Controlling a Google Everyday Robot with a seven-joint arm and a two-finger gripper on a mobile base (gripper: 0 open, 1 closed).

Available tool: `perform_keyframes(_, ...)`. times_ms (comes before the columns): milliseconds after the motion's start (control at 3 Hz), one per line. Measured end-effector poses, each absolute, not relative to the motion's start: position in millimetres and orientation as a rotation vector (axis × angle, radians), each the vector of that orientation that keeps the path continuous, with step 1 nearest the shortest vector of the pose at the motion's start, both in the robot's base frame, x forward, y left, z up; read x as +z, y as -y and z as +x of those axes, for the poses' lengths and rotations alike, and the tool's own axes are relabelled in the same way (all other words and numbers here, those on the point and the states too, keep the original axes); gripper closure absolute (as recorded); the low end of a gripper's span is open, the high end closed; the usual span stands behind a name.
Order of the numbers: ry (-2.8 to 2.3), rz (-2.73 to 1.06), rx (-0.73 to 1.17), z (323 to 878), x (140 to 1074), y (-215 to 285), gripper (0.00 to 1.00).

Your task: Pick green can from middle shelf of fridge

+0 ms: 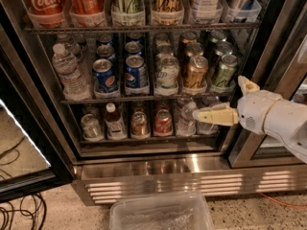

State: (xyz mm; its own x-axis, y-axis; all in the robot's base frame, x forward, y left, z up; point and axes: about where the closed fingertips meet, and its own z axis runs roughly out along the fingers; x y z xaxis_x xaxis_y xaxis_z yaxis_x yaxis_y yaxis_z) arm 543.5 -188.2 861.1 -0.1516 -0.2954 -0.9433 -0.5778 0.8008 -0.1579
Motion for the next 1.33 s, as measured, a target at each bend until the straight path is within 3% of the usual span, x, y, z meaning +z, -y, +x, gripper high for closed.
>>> perform_keyframes(333, -1.714, -0.655, 0.276, 552, 858, 189, 0.17)
perform_keyframes(667, -1.699, -0.646, 0.274, 561, 853, 190, 0.24)
perform_keyframes(1333, -1.686, -0.576, 0.168, 566, 851, 212, 0.27)
